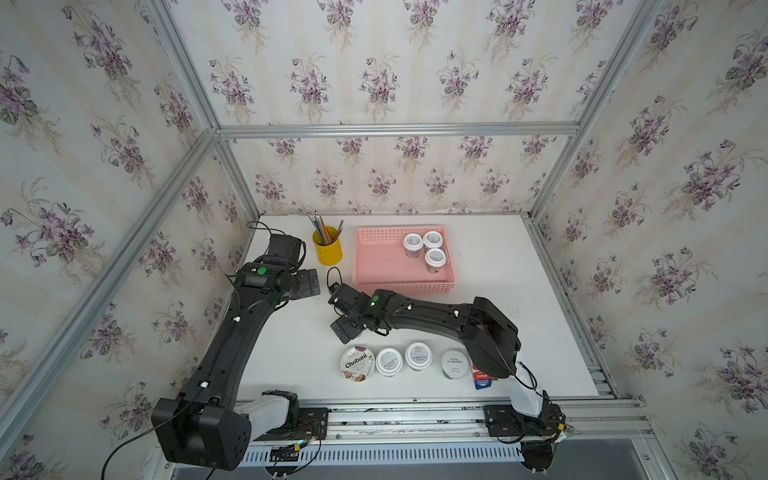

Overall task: Put the yogurt in the basket
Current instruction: Pick up the yogurt from the center of the board.

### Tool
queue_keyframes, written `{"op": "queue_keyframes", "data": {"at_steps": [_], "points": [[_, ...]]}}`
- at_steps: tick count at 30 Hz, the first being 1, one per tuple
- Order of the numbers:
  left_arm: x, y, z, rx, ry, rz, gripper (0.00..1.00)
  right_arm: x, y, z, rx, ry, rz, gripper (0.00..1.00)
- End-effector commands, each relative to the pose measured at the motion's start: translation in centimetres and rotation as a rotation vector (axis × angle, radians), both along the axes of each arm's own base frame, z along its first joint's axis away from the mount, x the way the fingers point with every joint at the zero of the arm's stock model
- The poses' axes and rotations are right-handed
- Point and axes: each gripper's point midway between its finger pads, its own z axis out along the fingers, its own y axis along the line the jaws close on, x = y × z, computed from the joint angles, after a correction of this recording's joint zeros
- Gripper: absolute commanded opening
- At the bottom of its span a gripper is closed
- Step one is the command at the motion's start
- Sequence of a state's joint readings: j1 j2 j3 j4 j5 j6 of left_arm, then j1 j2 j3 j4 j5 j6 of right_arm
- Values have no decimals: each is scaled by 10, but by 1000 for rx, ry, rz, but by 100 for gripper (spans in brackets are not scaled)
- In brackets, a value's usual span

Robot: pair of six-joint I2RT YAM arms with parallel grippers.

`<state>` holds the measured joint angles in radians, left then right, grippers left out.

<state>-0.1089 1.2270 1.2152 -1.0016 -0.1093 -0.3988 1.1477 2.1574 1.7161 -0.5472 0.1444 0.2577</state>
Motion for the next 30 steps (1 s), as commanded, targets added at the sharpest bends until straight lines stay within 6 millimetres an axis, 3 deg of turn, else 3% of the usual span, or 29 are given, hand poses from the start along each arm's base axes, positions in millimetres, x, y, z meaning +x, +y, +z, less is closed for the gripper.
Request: {"op": "queue_keyframes", "data": {"at_steps": [1,18,30], "points": [[3,1,3,4,-12,1,99,1,-3,-2,-16,-4,-1,93],[5,0,3,-2,-18,0,99,4,-6,-4,-29,-4,0,83],[5,0,5,-4,-22,0,99,2,-6,2,-22,-2,6,81]]}}
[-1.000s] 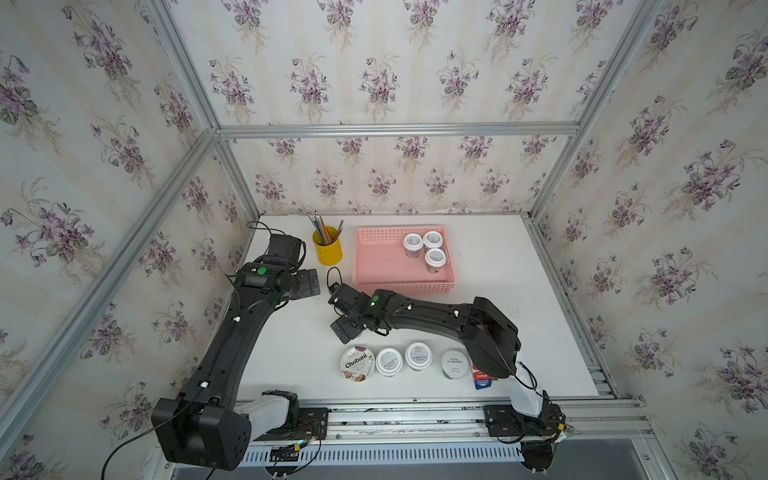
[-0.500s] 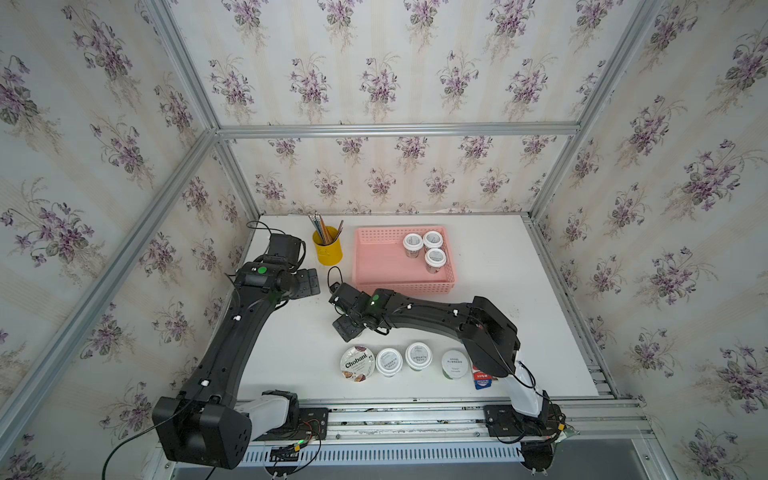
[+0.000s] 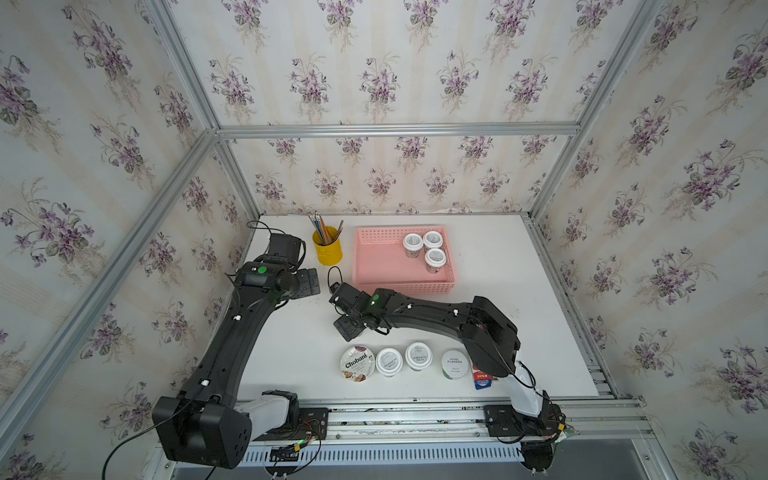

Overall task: Put the yogurt in the basket
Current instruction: Pick up the yogurt from the center of the board.

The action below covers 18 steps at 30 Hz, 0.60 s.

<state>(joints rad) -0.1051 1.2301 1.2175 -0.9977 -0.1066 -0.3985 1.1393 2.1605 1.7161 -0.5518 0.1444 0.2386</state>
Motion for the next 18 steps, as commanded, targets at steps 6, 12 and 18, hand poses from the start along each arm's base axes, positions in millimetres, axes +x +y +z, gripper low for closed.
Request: {"op": "queue_keyframes", "data": {"at_steps": [6,12,18], "points": [[3,-1,6,-3,-25,-6,99,-2,-3,17,7,0,2,81],[3,-1,12,-10,-39,-5,99,-1,-5,33,12,-15,2,81],[1,-2,15,-17,-51,-9,99,0,-9,51,22,-32,-1,81]]}}
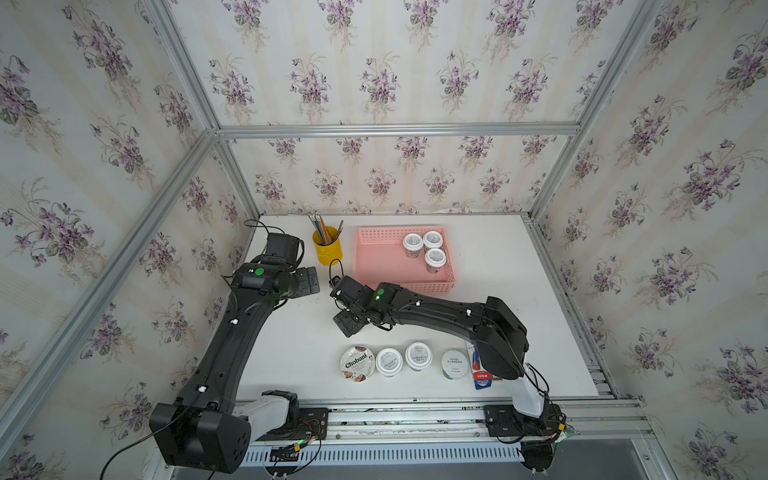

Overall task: Put the yogurt in the basket
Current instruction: Pick up the yogurt from the center of the board, then place the yogurt in the basket.

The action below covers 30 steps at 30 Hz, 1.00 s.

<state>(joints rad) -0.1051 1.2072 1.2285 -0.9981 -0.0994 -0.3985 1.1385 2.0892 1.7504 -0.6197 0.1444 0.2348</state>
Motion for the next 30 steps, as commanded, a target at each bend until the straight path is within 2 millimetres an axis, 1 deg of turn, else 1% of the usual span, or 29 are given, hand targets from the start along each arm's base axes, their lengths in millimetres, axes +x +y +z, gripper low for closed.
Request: {"op": "queue_keyframes", "data": {"at_steps": [1,7,10,17,20,23,28,30], "points": [[1,-1,6,-7,-20,-6,99,1,-6,14,-7,-19,-4,81],[-1,1,8,2,-26,-3,99,9,-16,29,-5,-38,-21,81],[0,-4,7,-20,-28,-19,99,16,-22,38,-1,-48,-33,81],[8,-10,1,-41,-2,-34,99,41,-48,62,8,-72,-93,81],[16,-18,5,-59,-19,-62,99,59,-61,74,20,-94,-128,82],[25,-28,10,-64,-32,-96,99,79,-72,83,31,-111,-163,82],[40,-53,10,-41,-18,-157,99,114,-85,87,52,-125,-212,82],[46,-62,8,-31,-6,-184,99,129,-88,85,70,-118,-228,82]]}}
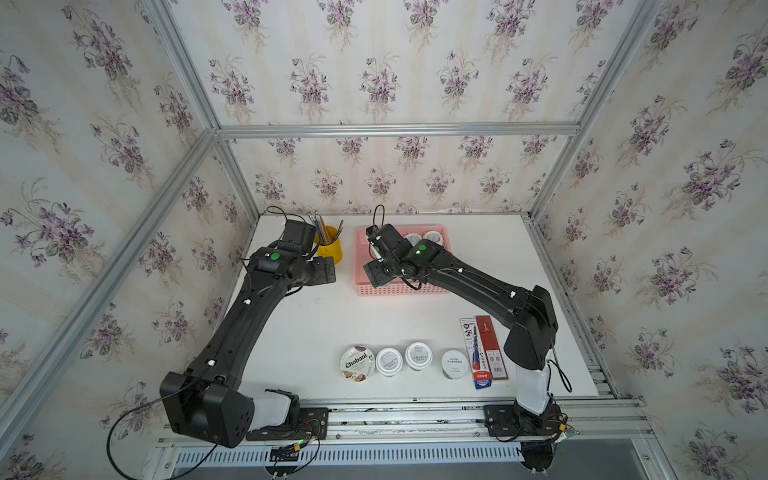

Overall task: Put the yogurt in the basket
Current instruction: Place the yogurt in the basket.

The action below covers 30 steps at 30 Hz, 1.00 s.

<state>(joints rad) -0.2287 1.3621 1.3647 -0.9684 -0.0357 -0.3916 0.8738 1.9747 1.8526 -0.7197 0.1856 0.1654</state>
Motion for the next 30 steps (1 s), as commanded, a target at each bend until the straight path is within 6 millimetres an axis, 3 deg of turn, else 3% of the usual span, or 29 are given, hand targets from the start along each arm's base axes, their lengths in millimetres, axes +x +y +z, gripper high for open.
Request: {"op": "queue_keyframes", "data": {"at_steps": [1,7,15,30], "points": [[11,-10,4,23,-10,-37,99,19,-1,-1,27,-1,-4,82],[26,-22,-3,25,17,-70,99,56,-10,-23,20,22,-45,82],[33,-32,-17,-10,54,-82,99,92,-39,-62,-45,51,-122,81],[34,-32,-29,4,84,-89,99,107,-60,-107,-121,90,-168,81]]}}
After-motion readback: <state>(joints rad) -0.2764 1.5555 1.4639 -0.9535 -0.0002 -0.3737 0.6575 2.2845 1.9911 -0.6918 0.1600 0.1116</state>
